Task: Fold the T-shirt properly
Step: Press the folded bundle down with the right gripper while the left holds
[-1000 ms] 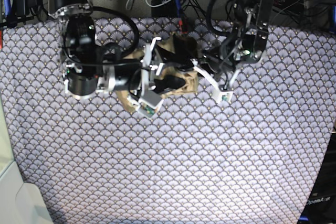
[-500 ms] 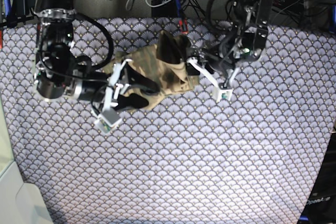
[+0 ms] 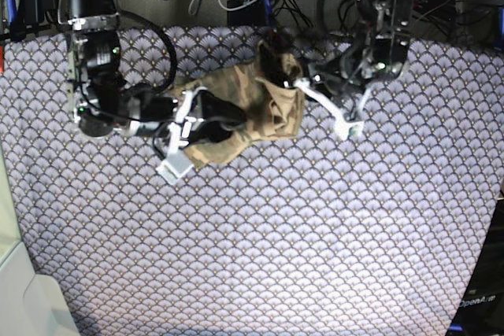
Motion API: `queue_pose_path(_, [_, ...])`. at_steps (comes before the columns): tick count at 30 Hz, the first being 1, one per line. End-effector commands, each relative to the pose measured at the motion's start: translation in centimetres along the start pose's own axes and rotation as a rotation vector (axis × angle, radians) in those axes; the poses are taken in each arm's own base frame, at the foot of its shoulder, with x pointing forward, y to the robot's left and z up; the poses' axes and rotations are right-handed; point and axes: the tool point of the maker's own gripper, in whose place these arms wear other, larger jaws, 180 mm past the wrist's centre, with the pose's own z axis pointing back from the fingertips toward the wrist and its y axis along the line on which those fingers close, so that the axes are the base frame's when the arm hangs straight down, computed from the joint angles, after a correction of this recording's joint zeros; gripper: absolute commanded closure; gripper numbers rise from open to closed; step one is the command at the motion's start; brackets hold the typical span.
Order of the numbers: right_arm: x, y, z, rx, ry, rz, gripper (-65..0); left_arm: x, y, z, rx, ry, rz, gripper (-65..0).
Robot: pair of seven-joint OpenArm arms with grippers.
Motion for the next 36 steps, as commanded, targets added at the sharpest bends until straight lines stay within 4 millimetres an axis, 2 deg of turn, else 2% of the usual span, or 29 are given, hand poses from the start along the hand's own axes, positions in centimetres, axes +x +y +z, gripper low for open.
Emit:
queue_pose_path(1, [1.4, 0.3, 0.1, 0.020, -0.045, 0.023, -31.2, 1.0, -0.3, 0.4, -0.014, -0.030, -0.001, -0.4])
queue_pose_path(8, [0.6, -0.5, -1.4, 0.050, -0.046, -0.010, -31.2, -0.5, 0.9, 2.0, 0.011, -0.036, 0.019, -0.4])
queue_pose_path(16, [-1.4, -2.9, -3.2, 0.043, -0.007, -0.108, -31.0, -4.8, 1.1, 2.6, 0.016, 0.086, 0.029, -0.3])
queue_pose_path(20, [-1.5, -3.4, -3.3, 0.036, -0.007, -0.123, -26.8, -6.4, 1.3, 2.7, 0.018, 0.125, 0.036, -0.3])
queue_pose_path(22, [-1.5, -3.4, -3.3, 0.037, -0.008, -0.122, -24.0, -6.4, 0.7, 3.1, 0.006, 0.117, 0.027, -0.3])
queue_pose_path(25, [-1.4, -3.3, -3.3, 0.039, -0.007, -0.118, -20.8, -5.2, -0.8, 4.1, -0.026, 0.065, 0.013, -0.3])
queue_pose_path(29, [-1.4, -3.2, -3.4, 0.042, -0.003, -0.116, -17.8, -4.4, -3.4, 4.2, -0.119, 0.048, 0.031, -0.3])
queue_pose_path(31, [-0.5, -2.3, -3.2, 0.055, -0.019, -0.078, -16.7, -3.5, -4.3, 4.2, -0.162, 0.032, 0.043, -0.3])
queue_pose_path(36, [1.0, 1.3, -2.5, 0.100, 0.002, 0.065, -15.4, -3.3, -4.2, 4.2, -0.167, 0.034, 0.055, -0.3])
